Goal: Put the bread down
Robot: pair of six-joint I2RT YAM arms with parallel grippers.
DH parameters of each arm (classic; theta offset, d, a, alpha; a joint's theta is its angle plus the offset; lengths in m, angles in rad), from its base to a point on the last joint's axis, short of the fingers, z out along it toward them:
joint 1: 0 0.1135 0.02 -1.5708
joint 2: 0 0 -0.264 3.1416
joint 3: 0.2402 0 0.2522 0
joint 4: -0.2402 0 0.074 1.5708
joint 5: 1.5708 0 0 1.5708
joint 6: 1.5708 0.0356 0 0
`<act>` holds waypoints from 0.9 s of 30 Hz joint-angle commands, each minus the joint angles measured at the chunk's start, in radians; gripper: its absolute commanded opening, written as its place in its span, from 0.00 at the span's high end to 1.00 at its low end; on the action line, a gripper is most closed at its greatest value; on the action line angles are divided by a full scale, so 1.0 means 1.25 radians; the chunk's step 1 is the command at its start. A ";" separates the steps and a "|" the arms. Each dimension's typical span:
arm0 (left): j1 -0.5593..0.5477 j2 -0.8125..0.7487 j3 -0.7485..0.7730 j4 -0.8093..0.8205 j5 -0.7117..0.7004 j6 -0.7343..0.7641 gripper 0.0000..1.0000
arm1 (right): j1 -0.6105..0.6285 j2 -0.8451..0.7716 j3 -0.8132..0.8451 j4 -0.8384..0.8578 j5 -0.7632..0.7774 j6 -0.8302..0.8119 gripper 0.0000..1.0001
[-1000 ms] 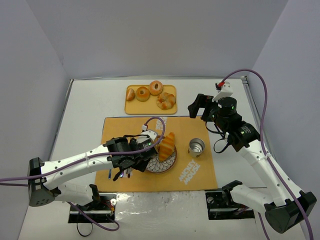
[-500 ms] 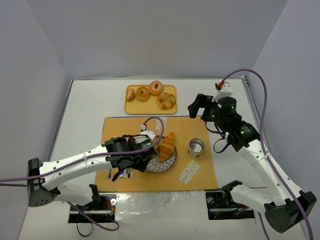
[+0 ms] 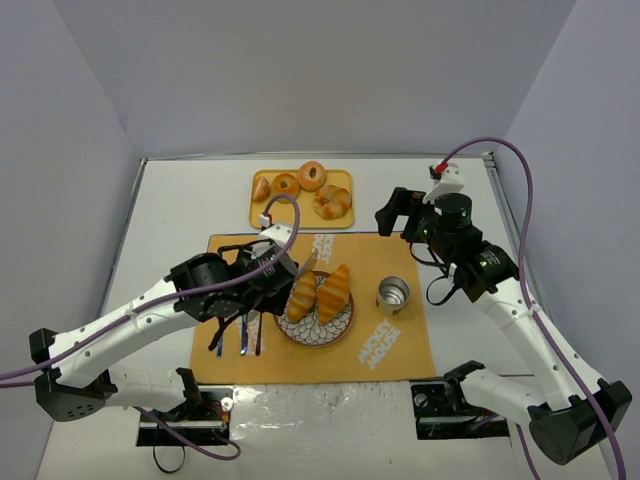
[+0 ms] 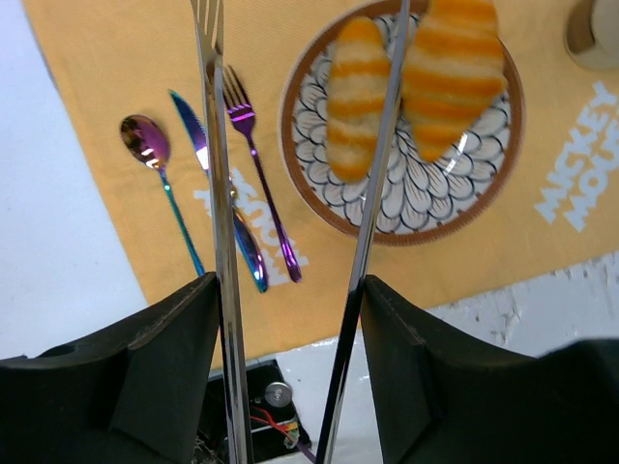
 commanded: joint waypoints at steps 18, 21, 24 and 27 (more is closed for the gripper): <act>0.784 0.350 0.264 0.259 0.184 0.193 0.46 | 0.007 0.026 0.028 0.089 -0.062 -0.009 0.00; 0.828 0.428 0.310 0.269 0.206 0.180 0.46 | 0.007 0.023 0.025 0.090 -0.067 -0.009 0.00; 0.872 0.501 0.371 0.263 0.221 0.179 0.47 | 0.007 0.018 0.022 0.090 -0.069 -0.011 0.00; 0.882 0.576 0.439 0.245 0.218 0.191 0.47 | 0.007 0.012 0.019 0.090 -0.066 -0.014 0.00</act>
